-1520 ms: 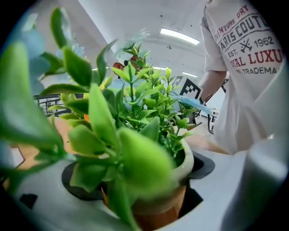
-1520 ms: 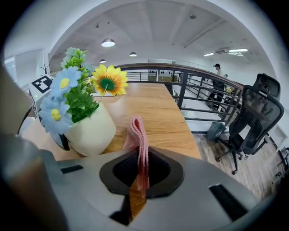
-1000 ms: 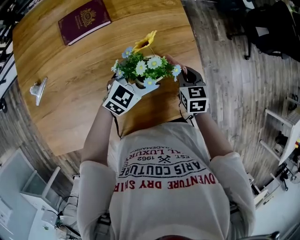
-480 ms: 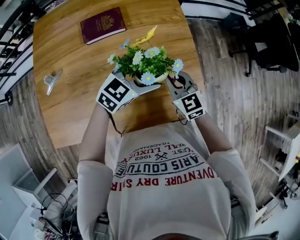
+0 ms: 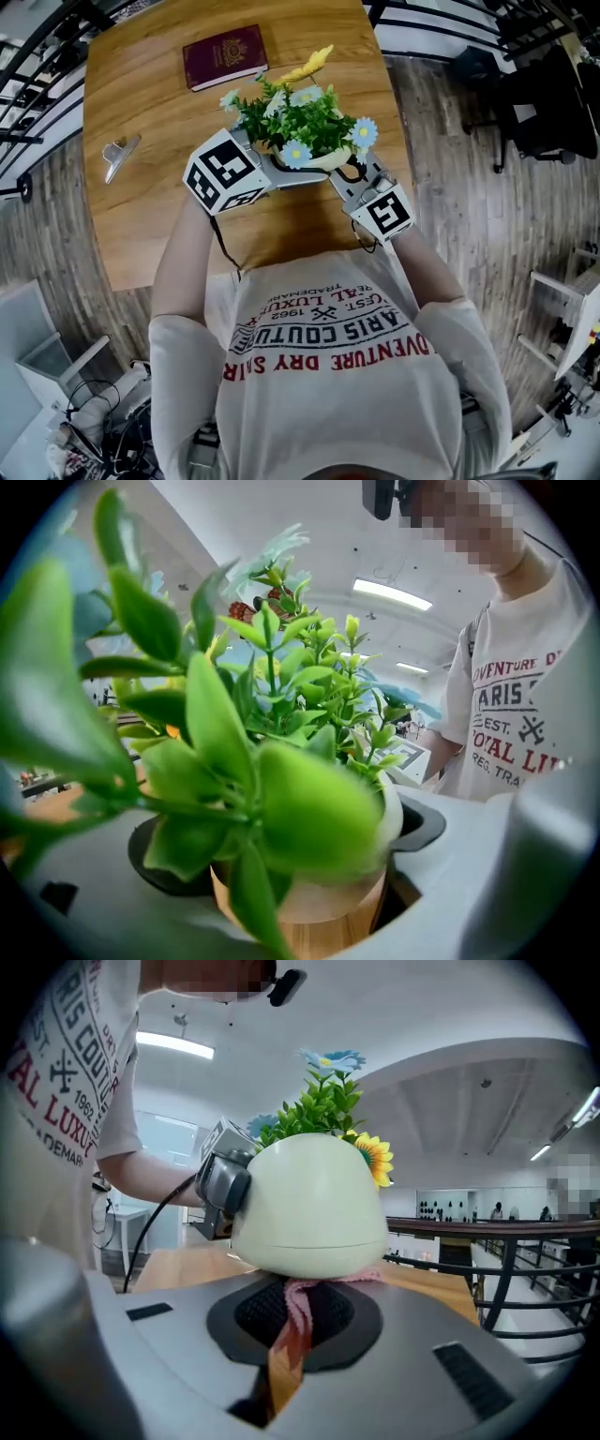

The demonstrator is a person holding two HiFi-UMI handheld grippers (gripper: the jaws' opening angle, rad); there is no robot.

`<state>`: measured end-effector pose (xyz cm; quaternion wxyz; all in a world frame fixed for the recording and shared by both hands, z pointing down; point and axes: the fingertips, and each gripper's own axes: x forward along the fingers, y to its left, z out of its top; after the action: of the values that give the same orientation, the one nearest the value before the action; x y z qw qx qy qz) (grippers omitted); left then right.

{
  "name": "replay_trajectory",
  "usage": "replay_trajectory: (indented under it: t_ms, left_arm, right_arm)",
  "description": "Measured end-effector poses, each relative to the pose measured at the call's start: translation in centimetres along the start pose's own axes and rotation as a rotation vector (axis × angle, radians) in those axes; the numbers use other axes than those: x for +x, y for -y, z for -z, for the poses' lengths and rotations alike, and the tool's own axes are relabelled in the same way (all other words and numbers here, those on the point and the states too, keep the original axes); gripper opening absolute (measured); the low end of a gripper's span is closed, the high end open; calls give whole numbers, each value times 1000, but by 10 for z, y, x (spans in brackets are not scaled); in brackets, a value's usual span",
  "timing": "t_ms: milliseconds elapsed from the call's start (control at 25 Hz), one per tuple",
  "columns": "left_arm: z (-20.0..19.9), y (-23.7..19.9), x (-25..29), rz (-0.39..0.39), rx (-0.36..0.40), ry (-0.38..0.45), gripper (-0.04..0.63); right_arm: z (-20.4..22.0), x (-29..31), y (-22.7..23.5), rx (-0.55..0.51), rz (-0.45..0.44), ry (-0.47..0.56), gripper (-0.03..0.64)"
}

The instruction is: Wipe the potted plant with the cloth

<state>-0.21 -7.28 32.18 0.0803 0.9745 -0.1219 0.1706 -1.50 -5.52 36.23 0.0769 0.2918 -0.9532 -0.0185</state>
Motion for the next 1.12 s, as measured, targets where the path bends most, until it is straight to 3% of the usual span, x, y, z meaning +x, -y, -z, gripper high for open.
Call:
replay_trajectory:
  t_ms: [360, 760, 1120]
  left_arm:
    - [-11, -1, -4, 6, 0, 34, 555]
    - [1, -17, -16, -66, -93, 86, 555]
    - [22, -24, -24, -117, -76, 32, 555]
  right_arm:
    - [-14, 12, -17, 48, -69, 54, 35]
    - [-5, 11, -34, 45, -158, 6, 35]
    - [16, 3, -9, 110, -79, -53, 35]
